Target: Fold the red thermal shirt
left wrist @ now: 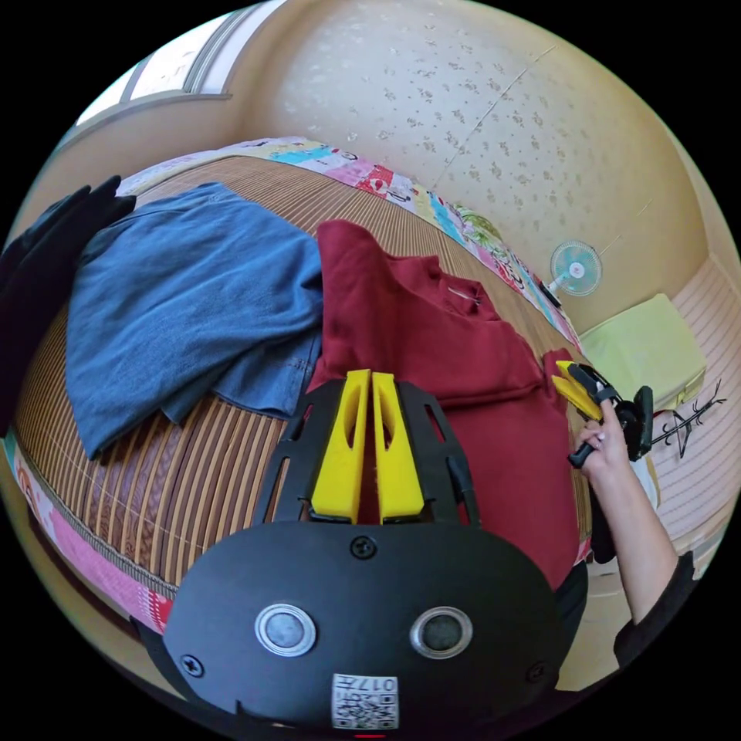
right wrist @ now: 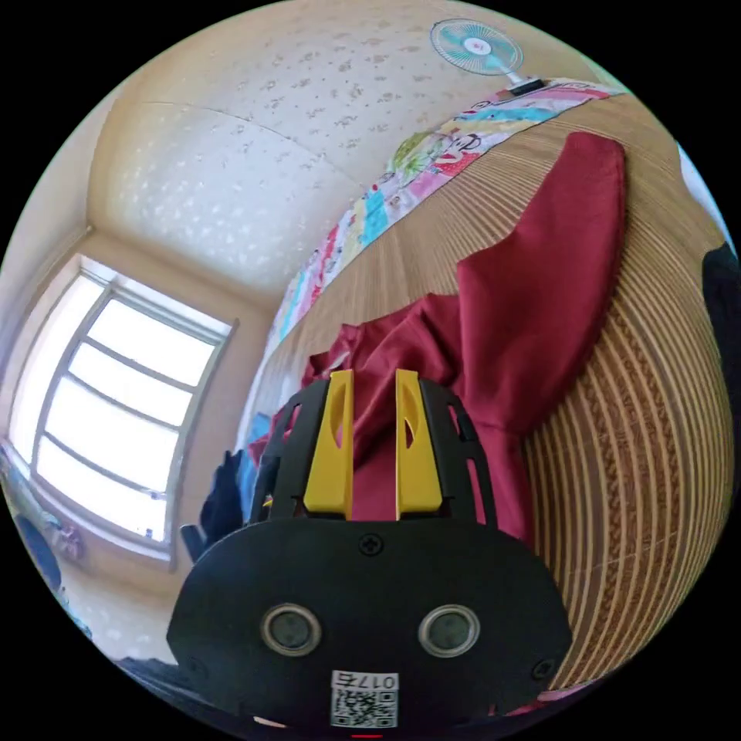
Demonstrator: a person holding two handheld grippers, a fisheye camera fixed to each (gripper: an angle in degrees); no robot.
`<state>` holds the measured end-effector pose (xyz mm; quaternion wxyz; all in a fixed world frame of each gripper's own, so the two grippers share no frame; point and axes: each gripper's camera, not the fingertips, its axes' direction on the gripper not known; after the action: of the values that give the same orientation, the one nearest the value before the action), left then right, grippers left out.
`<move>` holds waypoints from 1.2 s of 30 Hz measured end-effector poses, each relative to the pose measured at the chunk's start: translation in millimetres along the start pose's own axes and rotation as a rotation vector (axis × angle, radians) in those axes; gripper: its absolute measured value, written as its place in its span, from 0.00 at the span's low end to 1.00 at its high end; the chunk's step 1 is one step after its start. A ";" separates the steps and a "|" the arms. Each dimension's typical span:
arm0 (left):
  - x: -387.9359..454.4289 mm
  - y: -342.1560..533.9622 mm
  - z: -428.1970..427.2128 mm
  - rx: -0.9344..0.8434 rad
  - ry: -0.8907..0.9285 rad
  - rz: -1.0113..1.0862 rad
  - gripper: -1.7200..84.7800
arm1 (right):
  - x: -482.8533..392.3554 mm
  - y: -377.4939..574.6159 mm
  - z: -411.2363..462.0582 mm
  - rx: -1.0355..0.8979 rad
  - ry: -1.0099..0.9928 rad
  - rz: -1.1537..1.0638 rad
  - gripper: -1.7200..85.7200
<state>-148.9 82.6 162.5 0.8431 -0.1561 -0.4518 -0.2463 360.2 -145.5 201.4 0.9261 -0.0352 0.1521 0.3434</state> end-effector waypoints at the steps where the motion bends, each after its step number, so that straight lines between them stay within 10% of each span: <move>1: 0.5 -0.3 -0.3 0.001 -0.004 0.003 0.01 | -2.2 -9.0 18.8 0.000 0.158 0.004 0.13; 13: -6.3 -10.1 -3.1 -0.003 -0.007 0.005 0.01 | -16.8 -8.0 6.2 0.034 0.566 -0.228 0.06; 20: -8.8 -15.2 -5.0 -0.004 -0.028 0.014 0.01 | 18.4 -57.5 18.5 -0.129 0.098 -0.139 0.13; 27: -23.8 -19.7 -9.1 -0.001 0.023 -0.006 0.01 | -31.6 -5.8 130.0 -0.255 0.410 -0.441 0.06; 32: -33.8 -23.3 -10.8 -0.006 0.056 -0.020 0.01 | -57.7 13.7 71.0 -0.015 0.455 -0.442 0.04; 36: -36.7 -25.6 -12.7 -0.005 0.050 -0.018 0.01 | -31.7 4.8 73.7 -0.188 0.557 -0.446 0.06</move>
<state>-171.8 65.2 125.9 0.8516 -0.1481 -0.4311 -0.2589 353.3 -149.2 281.3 0.8941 -0.2443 0.3548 0.1227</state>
